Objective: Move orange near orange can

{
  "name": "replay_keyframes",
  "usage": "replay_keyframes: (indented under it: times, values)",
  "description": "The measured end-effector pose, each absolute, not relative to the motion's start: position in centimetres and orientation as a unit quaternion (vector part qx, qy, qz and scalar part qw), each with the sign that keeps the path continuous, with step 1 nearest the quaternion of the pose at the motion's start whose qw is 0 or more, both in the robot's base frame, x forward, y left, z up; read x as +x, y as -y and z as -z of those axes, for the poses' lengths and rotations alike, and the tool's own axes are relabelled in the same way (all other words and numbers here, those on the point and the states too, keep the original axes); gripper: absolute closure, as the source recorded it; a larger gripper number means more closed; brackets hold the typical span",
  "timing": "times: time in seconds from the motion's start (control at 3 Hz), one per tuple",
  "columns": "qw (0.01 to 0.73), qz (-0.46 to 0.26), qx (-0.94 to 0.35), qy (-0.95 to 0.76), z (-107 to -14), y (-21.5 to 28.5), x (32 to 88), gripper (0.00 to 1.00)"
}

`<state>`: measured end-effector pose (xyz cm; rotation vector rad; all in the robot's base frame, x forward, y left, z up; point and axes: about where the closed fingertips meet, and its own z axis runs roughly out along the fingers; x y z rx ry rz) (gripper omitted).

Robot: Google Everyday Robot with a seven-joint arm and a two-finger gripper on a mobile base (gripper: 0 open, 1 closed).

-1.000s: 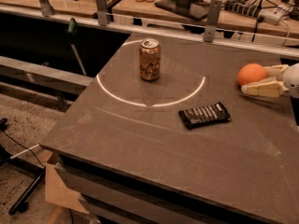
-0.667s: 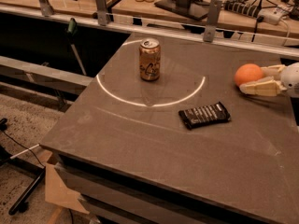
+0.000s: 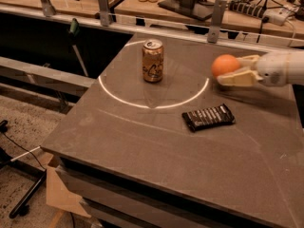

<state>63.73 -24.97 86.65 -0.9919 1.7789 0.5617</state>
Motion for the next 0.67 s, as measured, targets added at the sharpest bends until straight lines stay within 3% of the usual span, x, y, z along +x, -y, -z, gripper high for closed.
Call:
replay_keyframes:
  times: [0.67]
  values:
    - [0.439,-0.287,-0.458,-0.718,-85.7,15.3,62.8,1.00]
